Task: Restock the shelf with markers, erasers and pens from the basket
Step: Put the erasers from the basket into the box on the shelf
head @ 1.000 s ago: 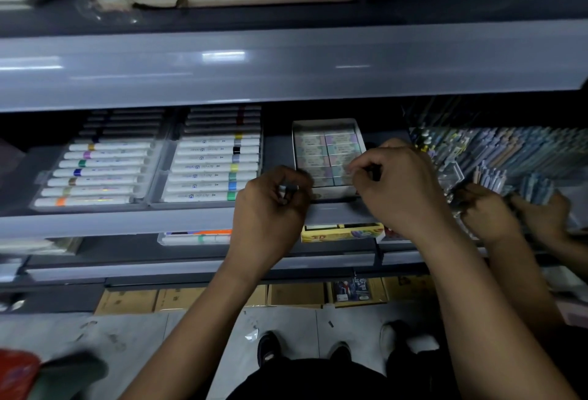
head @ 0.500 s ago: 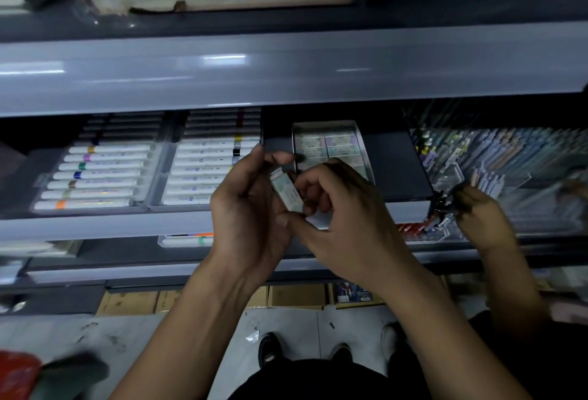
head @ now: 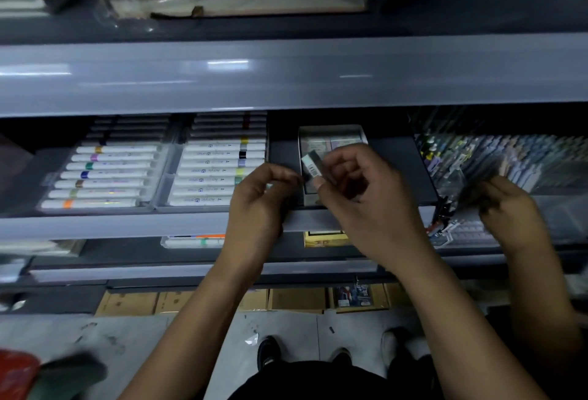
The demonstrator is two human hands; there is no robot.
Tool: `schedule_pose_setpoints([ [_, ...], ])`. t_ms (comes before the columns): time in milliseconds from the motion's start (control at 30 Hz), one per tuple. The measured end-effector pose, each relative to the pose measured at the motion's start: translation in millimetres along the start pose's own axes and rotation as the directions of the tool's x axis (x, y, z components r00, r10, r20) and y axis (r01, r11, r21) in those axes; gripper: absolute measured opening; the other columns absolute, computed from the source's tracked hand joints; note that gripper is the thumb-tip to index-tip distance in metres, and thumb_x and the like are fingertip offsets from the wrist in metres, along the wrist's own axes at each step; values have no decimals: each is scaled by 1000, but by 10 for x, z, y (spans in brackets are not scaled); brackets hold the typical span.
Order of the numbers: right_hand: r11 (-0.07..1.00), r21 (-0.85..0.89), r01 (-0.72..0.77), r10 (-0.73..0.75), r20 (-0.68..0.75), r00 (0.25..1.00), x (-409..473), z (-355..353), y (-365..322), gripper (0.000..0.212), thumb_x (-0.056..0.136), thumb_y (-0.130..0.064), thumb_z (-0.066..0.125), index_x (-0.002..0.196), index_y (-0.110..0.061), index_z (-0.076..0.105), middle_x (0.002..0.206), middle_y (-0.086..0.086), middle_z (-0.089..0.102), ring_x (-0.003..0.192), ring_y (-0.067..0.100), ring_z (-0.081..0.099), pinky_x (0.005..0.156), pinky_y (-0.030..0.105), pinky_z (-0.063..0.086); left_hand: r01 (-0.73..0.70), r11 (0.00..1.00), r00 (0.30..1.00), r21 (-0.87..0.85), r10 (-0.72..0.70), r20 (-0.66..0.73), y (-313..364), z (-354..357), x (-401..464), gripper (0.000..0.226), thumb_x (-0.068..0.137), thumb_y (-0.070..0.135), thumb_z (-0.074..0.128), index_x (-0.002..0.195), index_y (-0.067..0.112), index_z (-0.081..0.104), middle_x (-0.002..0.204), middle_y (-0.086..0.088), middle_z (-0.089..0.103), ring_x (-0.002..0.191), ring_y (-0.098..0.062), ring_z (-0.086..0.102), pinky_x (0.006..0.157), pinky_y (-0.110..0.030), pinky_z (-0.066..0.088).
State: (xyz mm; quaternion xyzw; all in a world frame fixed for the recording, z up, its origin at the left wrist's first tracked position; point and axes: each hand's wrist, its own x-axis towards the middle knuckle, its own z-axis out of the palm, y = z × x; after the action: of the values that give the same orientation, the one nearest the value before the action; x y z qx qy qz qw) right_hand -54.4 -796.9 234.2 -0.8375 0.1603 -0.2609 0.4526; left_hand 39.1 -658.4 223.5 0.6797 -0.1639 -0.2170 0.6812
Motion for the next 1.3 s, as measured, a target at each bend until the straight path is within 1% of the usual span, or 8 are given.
schedule_pose_setpoints([
  [167, 933, -358, 32, -67, -87, 994, 145, 16, 149, 14, 86, -20, 79, 87, -24, 65, 89, -7, 61, 70, -1, 58, 63, 6, 42, -153, 930, 988, 333, 132, 85, -123, -7, -11, 23, 93, 23, 57, 100, 24, 79, 95, 16, 76, 84, -8, 69, 71, -34, 53],
  [300, 877, -480, 9, -56, -84, 995, 237, 122, 191, 5, 86, -15, 80, 83, -18, 77, 92, 1, 65, 69, 13, 63, 68, 30, 56, -213, 881, 977, 423, 184, 108, -163, -8, -21, 23, 92, 26, 55, 100, 27, 77, 91, 14, 76, 74, -15, 67, 67, -38, 51],
  [600, 865, -501, 11, -31, -33, 999, 364, 202, 196, 28, 95, -24, 68, 122, -21, 75, 116, 7, 60, 93, 22, 66, 84, 25, 50, -233, 872, 972, 431, 209, 104, -188, -1, -24, 22, 93, 25, 56, 100, 32, 76, 80, 16, 73, 49, -7, 52, 48, -17, 37],
  [767, 882, -471, 14, -27, -21, 999, 320, 182, 227, 39, 97, -26, 65, 135, -22, 67, 122, 3, 53, 103, 20, 62, 91, 19, 41, -201, 912, 979, 356, 176, 103, -192, -8, -32, 21, 90, 23, 55, 99, 26, 73, 83, 11, 72, 60, -18, 57, 57, -37, 45],
  [867, 920, -391, 26, -52, -54, 997, 240, 142, 243, 34, 97, -27, 63, 130, -21, 69, 119, 0, 51, 92, 16, 59, 86, 25, 47, -22, 999, 992, 34, 18, 126, -161, -16, -71, 24, 81, 13, 49, 101, 19, 63, 74, -5, 51, 56, -17, 35, 52, -29, 30],
  [967, 947, -316, 50, -81, -87, 993, 125, 107, 263, 24, 99, -24, 63, 120, -17, 70, 117, 0, 55, 94, 14, 60, 83, 32, 54, 51, 982, 985, -180, -21, 169, -91, 7, -104, 33, 81, -2, 43, 107, 14, 55, 82, 0, 54, 63, -14, 45, 52, -25, 37],
  [1133, 967, -194, 168, -187, -85, 979, -51, 95, 205, 14, 98, -12, 65, 111, -12, 70, 111, 1, 60, 96, 13, 63, 81, 30, 54, -14, 973, 974, -231, 65, 215, -41, 18, -150, 29, 107, -10, 37, 124, 10, 51, 108, -10, 63, 95, -26, 70, 84, -33, 61],
  [1300, 951, -149, 270, -279, -45, 959, -185, 162, 77, 25, 92, -17, 71, 116, -10, 66, 107, 0, 59, 93, -1, 56, 82, 12, 44, -54, 982, 982, -182, 86, 169, 12, 10, -135, 21, 109, 6, 48, 126, 0, 59, 109, -19, 74, 100, -24, 76, 77, -28, 61],
])
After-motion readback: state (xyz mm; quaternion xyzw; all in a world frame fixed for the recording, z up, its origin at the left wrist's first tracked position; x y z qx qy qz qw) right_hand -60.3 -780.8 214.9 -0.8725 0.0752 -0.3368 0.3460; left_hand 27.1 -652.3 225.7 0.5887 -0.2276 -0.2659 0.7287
